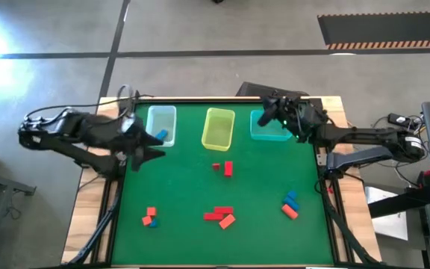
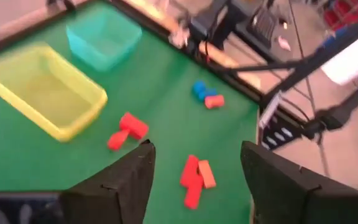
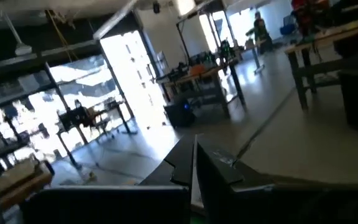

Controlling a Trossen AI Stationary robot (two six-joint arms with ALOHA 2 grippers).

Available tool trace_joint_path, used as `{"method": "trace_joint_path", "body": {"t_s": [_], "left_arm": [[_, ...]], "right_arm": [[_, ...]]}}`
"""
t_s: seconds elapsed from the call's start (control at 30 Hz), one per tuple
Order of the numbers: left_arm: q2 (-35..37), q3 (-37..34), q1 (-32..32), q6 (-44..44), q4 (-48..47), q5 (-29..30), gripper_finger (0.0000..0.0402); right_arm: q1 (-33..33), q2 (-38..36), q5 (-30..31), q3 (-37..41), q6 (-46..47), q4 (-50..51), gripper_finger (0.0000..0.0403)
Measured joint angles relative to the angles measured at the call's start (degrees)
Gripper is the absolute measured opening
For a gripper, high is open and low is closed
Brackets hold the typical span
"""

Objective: Sort & place blocks by color
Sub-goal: Put the red block into the blue bin

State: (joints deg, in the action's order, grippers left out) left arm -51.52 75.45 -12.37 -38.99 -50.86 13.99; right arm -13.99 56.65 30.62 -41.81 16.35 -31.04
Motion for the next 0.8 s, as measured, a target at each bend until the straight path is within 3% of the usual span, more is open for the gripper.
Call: {"method": "trace_joint_path", "body": {"t_s": [0.1,0.17,0.27,0.4,0.63,0.8], "left_arm": [[0.7,0.2,-5.2,0.0,-0.1,9.2,0.0194],[0.8,-0.3,-6.2,0.2,-0.2,12.1,0.0177],[0.2,-1.4,-6.1,2.1,-0.7,12.6,0.0149],[-0.9,-4.9,-5.5,4.9,-0.8,12.0,0.0108],[-2.5,-15.4,-4.3,3.4,-0.7,8.6,0.0047],[-4.1,-24.5,-1.6,0.0,0.8,7.8,0.0018]], "right_arm": [[-0.7,3.4,0.2,-3.3,-1.1,0.1,0.0009],[-0.7,5.2,0.1,-4.9,-2.3,1.0,0.0009],[-0.6,6.6,-1.1,-7.6,-3.5,1.0,0.0009],[-0.2,6.9,-7.7,-11.8,-1.0,4.3,0.0009],[4.7,8.5,-23.3,-23.1,10.7,27.2,0.0009],[10.8,12.5,-25.8,-31.2,25.3,52.0,0.0009]]}}
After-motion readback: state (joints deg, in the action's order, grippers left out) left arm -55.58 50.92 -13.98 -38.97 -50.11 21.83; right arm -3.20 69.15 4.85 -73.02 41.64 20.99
